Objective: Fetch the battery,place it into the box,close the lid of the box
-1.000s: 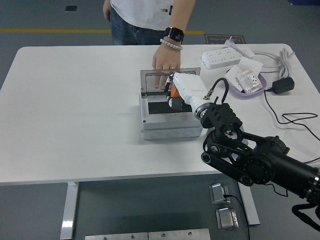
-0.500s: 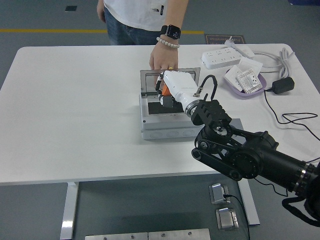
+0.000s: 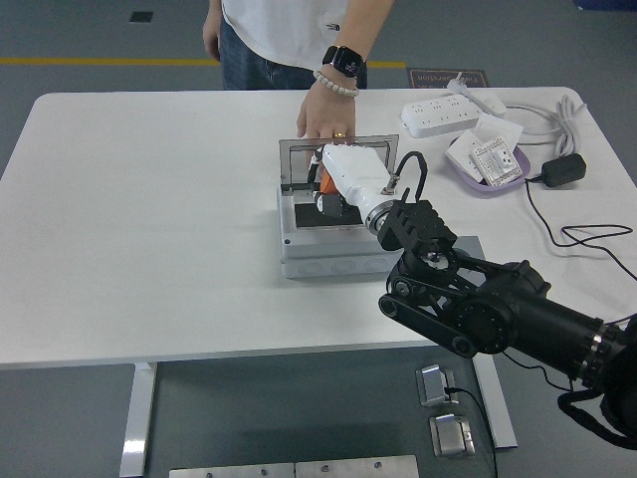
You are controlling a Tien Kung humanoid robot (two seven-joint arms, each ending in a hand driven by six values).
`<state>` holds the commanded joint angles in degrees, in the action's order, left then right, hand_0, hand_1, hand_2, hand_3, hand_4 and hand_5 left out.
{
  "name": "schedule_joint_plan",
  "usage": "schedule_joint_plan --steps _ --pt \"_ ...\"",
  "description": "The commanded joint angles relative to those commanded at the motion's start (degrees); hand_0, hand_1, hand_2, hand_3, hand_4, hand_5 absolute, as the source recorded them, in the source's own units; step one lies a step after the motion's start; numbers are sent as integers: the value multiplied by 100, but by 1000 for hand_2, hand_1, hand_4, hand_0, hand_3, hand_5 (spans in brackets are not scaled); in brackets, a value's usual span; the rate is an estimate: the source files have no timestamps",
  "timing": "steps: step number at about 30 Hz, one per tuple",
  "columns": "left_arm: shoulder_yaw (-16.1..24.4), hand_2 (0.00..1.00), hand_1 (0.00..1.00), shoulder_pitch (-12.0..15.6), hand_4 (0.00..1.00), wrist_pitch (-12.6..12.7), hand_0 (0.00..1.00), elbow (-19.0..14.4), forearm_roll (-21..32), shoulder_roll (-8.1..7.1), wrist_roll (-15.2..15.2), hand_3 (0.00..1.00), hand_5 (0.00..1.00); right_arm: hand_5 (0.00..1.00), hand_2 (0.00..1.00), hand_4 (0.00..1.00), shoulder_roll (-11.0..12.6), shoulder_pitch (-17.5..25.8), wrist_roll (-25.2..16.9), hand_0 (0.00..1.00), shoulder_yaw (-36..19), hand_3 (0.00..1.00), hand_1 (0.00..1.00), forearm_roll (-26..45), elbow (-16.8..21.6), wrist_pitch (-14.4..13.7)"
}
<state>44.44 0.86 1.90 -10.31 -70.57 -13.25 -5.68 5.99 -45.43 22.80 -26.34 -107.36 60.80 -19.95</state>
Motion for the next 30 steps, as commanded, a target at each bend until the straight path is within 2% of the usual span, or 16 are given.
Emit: schedule_joint_plan --steps 5,6,11,12,17,18,23,24,29,30 --pt "-7 530 591 6 2 5 392 0 0 -2 -2 502 2 2 275 54 1 28 -49 219 0 272 272 19 11 30" --pt "-15 529 592 6 2 5 391 0 8 -3 -1 502 2 89 415 338 0 34 -52 415 0 451 432 24 10 33" --pt "-20 529 592 5 2 2 391 0 9 -3 -1 502 2 89 415 338 -6 60 -63 415 -14 451 432 65 -4 21" --pt "-24 529 591 5 2 2 390 0 11 -3 -1 502 2 141 528 557 -7 63 -62 527 -15 548 525 71 -5 16" --pt "-23 529 591 -5 2 -4 390 0 7 -3 -2 502 2 141 528 557 -11 72 -68 527 -10 548 525 113 -10 -26" --pt "-28 529 591 -7 2 -5 390 0 12 -2 -1 502 2 379 611 662 -13 73 -71 583 -7 619 596 118 -10 -39" --pt "-25 529 591 -17 2 -10 390 0 2 2 -7 502 2 379 611 662 -22 75 -95 583 9 619 596 155 -8 -101" --pt "-28 530 591 -20 2 -12 389 0 2 2 -8 502 2 459 630 725 -23 74 -99 657 14 645 621 163 -11 -111" --pt "-25 530 591 -30 2 -12 389 0 -4 1 -8 502 2 459 630 725 -27 83 -120 657 45 645 621 209 -10 -155" --pt "-22 531 593 -31 2 -13 388 0 -7 2 -9 503 2 512 634 754 -27 86 -123 668 50 654 623 216 -5 -159"
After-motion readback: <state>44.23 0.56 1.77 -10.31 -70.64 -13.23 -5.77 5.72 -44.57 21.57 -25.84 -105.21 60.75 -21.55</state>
